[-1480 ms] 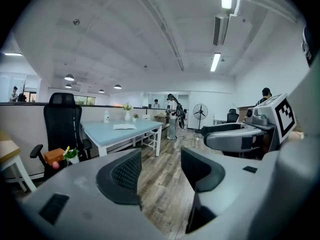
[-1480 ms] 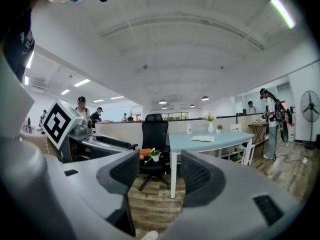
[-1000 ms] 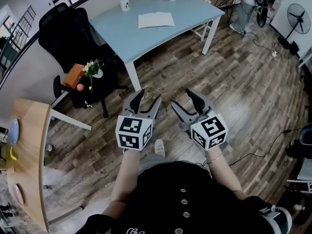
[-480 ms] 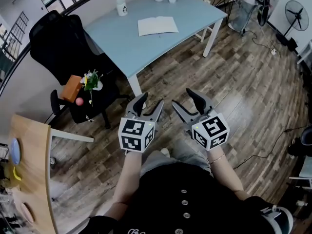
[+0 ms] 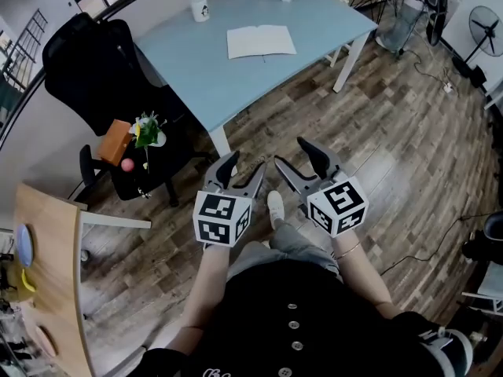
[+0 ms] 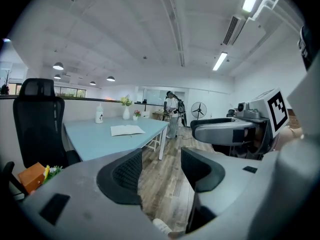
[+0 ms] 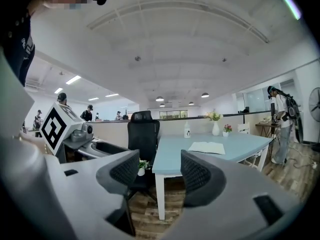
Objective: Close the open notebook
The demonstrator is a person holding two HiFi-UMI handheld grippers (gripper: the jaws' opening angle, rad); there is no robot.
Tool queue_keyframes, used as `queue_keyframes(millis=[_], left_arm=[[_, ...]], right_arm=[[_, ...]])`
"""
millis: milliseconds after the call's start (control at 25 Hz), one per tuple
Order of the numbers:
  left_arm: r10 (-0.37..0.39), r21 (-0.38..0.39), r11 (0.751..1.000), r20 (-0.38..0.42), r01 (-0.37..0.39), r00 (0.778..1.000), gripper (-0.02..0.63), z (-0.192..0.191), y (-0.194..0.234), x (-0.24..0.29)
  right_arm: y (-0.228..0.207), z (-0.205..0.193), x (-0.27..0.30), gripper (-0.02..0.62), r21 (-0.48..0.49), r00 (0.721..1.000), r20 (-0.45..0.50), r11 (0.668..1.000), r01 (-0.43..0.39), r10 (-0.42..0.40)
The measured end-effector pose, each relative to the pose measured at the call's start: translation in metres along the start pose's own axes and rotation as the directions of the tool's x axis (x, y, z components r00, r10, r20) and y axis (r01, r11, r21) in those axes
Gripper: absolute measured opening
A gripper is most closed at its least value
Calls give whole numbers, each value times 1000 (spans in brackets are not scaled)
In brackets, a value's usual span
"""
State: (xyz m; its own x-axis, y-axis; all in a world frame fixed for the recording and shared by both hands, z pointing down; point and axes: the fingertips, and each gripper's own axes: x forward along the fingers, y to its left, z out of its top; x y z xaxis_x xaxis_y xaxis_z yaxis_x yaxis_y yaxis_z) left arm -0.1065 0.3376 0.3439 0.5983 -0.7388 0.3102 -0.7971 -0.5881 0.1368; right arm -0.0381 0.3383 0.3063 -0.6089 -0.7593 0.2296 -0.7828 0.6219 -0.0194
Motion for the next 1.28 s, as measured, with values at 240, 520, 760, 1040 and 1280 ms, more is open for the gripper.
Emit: queue_keyframes(millis=[240, 520, 760, 1040, 1280], left_arm=[[21, 4, 1000, 8, -21, 1000, 227, 17, 32, 39], [48, 8, 999, 17, -48, 999, 227, 52, 65, 95], [77, 4, 997, 6, -77, 997, 227, 72, 85, 138], [112, -29, 993, 12, -111, 994, 227, 85, 101, 172], [111, -55, 992, -16, -112, 994, 227, 79, 113, 190]], right_arm=[[-35, 0, 36, 247, 3, 1000, -9, 1000, -7, 8], [-85, 7, 80, 239, -18, 999, -20, 999, -29, 29], [-127, 22, 115, 239, -19, 998, -13, 997, -69, 68], [-166, 25, 141, 238, -25, 995, -33, 995, -95, 94], [-187, 17, 149, 238, -8, 995, -58, 997, -78, 77]])
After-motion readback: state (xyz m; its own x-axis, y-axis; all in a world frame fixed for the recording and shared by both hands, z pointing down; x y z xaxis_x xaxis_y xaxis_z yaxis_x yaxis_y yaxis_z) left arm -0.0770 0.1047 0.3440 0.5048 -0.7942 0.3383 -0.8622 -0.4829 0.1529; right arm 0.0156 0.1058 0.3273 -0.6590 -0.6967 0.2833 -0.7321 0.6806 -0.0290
